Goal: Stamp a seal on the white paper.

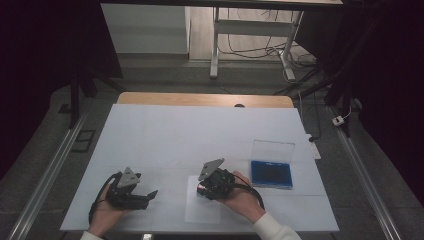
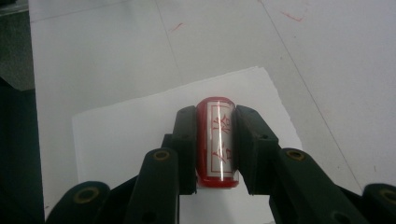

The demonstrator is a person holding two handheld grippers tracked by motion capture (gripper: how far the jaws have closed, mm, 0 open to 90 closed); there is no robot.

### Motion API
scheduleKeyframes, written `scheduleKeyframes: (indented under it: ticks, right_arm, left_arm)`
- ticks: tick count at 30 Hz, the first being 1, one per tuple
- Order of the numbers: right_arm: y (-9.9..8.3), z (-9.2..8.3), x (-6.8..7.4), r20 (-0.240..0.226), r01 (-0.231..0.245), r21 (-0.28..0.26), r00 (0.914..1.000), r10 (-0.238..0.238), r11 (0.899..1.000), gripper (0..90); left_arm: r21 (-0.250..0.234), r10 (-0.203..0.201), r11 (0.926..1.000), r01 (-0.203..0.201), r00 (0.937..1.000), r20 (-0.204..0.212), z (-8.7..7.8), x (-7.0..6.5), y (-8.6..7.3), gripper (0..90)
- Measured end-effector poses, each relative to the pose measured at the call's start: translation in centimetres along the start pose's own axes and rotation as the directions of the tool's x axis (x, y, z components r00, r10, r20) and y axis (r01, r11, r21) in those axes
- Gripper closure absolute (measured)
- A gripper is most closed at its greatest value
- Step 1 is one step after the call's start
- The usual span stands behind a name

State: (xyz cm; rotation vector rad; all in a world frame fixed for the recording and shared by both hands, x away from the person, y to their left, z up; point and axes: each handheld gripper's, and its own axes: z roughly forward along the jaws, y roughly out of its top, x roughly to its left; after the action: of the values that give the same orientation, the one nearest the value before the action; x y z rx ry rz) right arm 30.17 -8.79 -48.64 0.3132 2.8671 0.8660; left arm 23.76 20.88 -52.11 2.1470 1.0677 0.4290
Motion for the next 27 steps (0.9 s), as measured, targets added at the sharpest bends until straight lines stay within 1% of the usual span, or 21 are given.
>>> scheduleKeyframes:
  ticks: [6,10,15,19,21,22,23,25,27]
  right_arm:
    - [0.18,0.07,0.17,0.015,0.013,0.014,0.9998,-0.013,1.000,70.2]
    - [0.22,0.12,0.24,0.021,0.005,0.022,0.9998,-0.005,1.000,70.2]
    - [0.05,0.44,0.17,0.016,-0.005,0.024,0.9999,0.004,1.000,70.4]
    - [-0.06,0.50,0.19,0.016,-0.001,0.024,0.9999,0.001,1.000,70.6]
    - [-0.12,0.57,0.13,0.016,0.010,0.019,0.9998,-0.011,1.000,70.7]
    - [-0.13,0.58,0.15,0.015,0.010,0.020,0.9998,-0.011,1.000,70.7]
    - [-0.10,0.56,0.26,0.016,-0.005,0.024,0.9999,0.005,1.000,70.7]
    - [-0.16,0.57,0.12,0.012,0.006,0.020,0.9999,-0.006,1.000,70.7]
    - [-0.27,0.58,0.02,0.007,0.002,0.014,1.0000,-0.002,1.000,70.8]
  left_arm:
    - [0.003,0.001,1.0000,-0.001,1.0000,-0.003,0.00,-0.02,0.01,15.9]
    - [0.003,0.001,1.0000,-0.001,1.0000,-0.003,-0.01,-0.06,0.01,15.9]
    - [0.003,0.003,1.0000,-0.003,1.0000,-0.004,-0.04,-0.15,-0.02,16.0]
    - [0.002,0.001,1.0000,-0.001,1.0000,-0.003,-0.06,-0.18,0.00,16.0]
    - [0.001,0.001,1.0000,-0.001,1.0000,-0.004,-0.09,-0.21,-0.01,16.0]
    - [0.001,0.000,1.0000,0.000,1.0000,-0.004,-0.09,-0.22,-0.02,16.0]
    - [0.001,0.000,1.0000,0.000,1.0000,-0.004,-0.09,-0.22,-0.02,16.0]
    - [0.002,0.000,1.0000,0.000,1.0000,-0.004,-0.07,-0.23,-0.02,16.0]
    - [0.000,-0.003,1.0000,0.003,1.0000,-0.004,-0.08,-0.21,0.00,16.0]
